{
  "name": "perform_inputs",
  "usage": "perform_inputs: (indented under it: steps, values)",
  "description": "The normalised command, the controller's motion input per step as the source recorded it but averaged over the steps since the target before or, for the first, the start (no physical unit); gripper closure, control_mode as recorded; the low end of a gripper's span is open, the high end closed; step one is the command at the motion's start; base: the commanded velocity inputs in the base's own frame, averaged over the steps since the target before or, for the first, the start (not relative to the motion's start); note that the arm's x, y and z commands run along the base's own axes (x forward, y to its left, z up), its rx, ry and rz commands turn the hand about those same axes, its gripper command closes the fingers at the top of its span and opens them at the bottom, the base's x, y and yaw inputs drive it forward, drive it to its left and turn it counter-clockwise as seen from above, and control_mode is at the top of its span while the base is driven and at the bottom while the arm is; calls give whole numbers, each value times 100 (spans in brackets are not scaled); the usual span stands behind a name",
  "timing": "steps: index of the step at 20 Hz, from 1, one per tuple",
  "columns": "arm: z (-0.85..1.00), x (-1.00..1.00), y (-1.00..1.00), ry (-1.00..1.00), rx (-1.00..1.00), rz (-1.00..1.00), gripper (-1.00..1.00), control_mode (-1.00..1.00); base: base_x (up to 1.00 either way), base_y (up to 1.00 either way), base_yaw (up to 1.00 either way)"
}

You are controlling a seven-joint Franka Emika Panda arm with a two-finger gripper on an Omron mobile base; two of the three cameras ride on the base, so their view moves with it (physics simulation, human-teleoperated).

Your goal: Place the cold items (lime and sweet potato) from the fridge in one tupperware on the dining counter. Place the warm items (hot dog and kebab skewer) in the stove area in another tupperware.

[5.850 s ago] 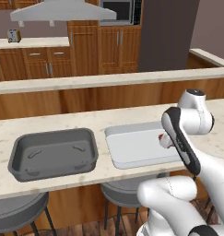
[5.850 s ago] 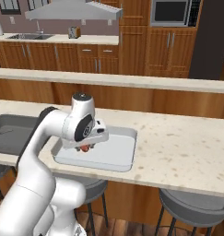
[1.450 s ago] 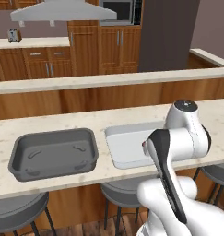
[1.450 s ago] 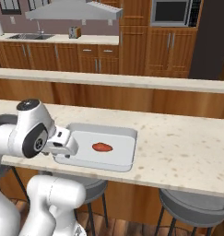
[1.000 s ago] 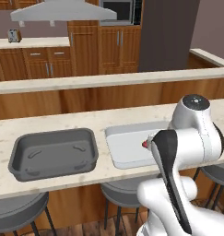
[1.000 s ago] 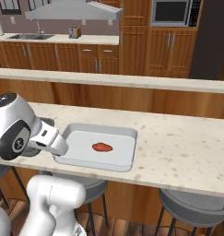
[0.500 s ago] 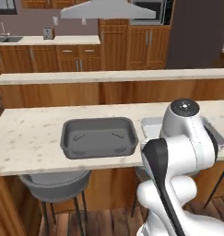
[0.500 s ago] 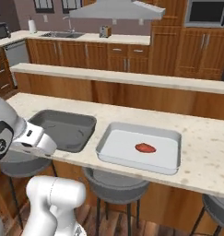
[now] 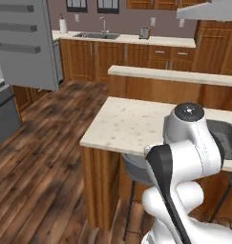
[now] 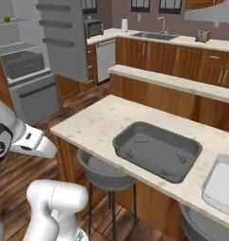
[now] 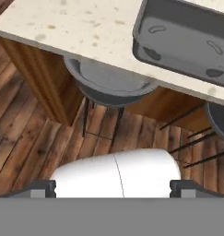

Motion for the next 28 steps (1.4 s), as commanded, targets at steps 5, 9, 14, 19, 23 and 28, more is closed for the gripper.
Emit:
perform_inputs:
  steps: [5, 9, 14, 19, 23, 28]
  values:
    - [0, 0, 0, 0, 0, 0, -100, 100, 29, 100, 50]
    - [0, 0, 0, 0, 0, 0, -100, 100, 75, 95, 27]
    - [0, 0, 0, 0, 0, 0, -100, 100, 98, 92, 13]
    - [0, 0, 0, 0, 0, 0, -100, 100, 100, 91, 3]
    - [0, 0, 0, 0, 0, 0, -100, 100, 100, 73, -13]
    - [0, 0, 0, 0, 0, 0, -100, 100, 100, 57, -12]
